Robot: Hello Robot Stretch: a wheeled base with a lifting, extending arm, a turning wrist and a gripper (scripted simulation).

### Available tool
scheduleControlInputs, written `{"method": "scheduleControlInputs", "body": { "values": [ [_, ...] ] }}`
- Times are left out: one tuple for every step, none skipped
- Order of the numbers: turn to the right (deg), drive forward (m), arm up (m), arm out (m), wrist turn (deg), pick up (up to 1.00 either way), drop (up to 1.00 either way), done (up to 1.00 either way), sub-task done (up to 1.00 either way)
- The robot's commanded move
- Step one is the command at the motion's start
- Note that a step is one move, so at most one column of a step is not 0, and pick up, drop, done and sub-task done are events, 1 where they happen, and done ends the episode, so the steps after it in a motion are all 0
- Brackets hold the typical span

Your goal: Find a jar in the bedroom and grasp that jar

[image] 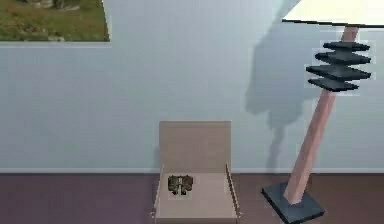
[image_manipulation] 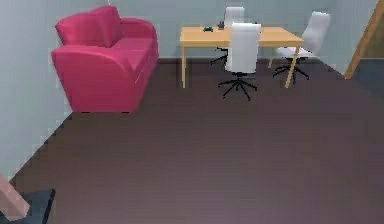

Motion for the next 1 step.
{"method": "scheduleControlInputs", "body": {
  "values": [
    [-45.0,0.0,0.0,0.0,0.0,0.0,0.0,0.0,0.0]
  ]
}}
